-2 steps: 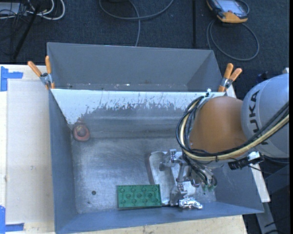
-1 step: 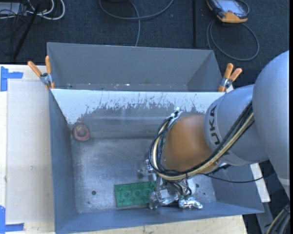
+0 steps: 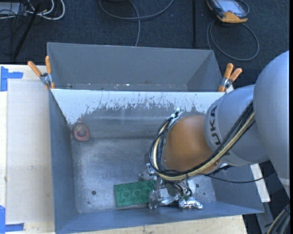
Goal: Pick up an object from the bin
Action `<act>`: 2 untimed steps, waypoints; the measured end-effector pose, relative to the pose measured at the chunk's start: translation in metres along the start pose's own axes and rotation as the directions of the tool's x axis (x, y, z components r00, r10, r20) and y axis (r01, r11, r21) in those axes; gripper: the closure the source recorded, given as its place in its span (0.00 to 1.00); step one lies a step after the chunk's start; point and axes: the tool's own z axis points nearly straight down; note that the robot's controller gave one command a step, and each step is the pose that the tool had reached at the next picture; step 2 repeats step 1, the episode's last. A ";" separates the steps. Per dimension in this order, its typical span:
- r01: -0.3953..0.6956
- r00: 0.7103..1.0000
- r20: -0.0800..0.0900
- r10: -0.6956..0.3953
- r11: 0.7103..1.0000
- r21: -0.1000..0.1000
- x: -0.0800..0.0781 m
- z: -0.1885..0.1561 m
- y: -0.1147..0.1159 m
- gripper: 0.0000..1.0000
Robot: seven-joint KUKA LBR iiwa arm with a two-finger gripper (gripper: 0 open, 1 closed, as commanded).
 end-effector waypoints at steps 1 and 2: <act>0.001 1.000 -0.008 -0.001 1.000 0.000 -0.013 -0.176 0.003 1.00; 0.001 1.000 -0.008 -0.001 1.000 0.000 -0.013 -0.176 0.003 1.00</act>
Offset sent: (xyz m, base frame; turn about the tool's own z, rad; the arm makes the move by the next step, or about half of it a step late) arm 0.0074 0.0031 0.1723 -0.0023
